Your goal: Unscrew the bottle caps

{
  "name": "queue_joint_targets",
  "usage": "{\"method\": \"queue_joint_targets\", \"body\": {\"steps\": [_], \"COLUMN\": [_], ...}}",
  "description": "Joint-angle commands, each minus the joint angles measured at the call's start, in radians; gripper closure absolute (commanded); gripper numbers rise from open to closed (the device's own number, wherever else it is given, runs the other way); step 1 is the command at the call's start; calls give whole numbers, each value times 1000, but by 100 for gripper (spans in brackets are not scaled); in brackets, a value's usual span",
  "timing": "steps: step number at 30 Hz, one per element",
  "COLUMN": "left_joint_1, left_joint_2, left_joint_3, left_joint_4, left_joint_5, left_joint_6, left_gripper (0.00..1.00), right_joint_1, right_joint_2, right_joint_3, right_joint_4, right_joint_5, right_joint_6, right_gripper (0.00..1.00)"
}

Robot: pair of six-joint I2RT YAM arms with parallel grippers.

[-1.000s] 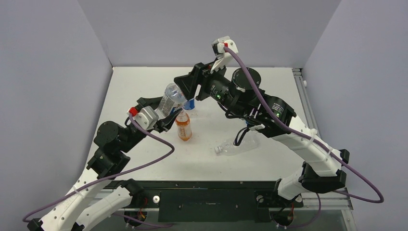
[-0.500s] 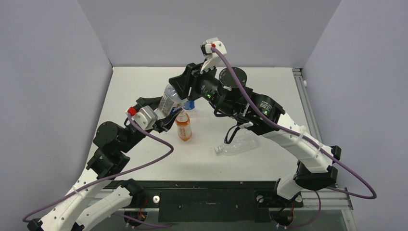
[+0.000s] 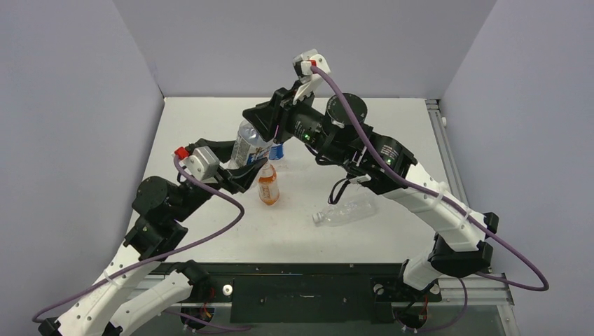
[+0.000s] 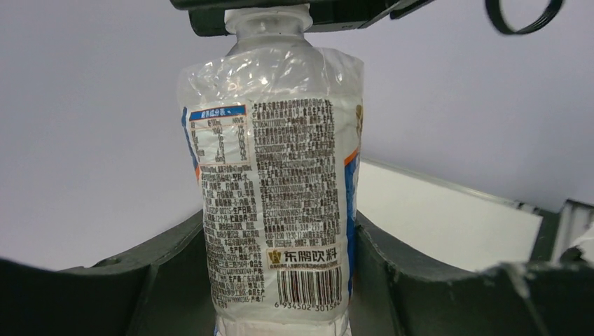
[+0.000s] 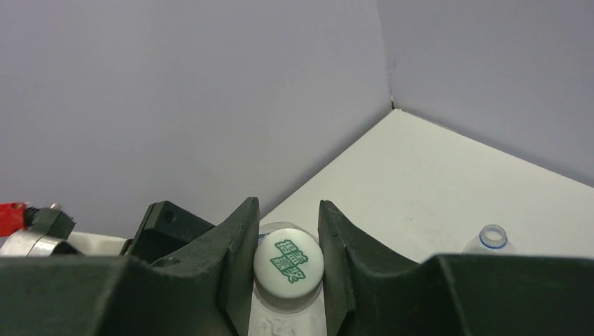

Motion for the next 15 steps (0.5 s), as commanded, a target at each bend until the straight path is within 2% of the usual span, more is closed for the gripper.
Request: {"method": "queue_joint_targets", "body": {"steps": [1,4,8,15], "left_joint_1": [-1,1,7,12], "left_joint_2": [9,11,17,32], "left_joint_3": [80,119,157,174], "left_joint_4": [59,44,26,39], "left_joint_5": [24,143,298,411], "left_joint_6": [-216,-321,-415,-492], "left_gripper": [54,53,54,60], "right_joint_1": [-15,-46,-70,-81], "right_joint_2": [-74,-83,-80,-113], "right_joint_3": [-14,6,31,-17], "right_joint_4": [127,148,148,252], "right_joint_5": [-308,-583,-841,-1080], "right_joint_6": [-58,-54,-27,40], "right_gripper": [100,100,100,100]}}
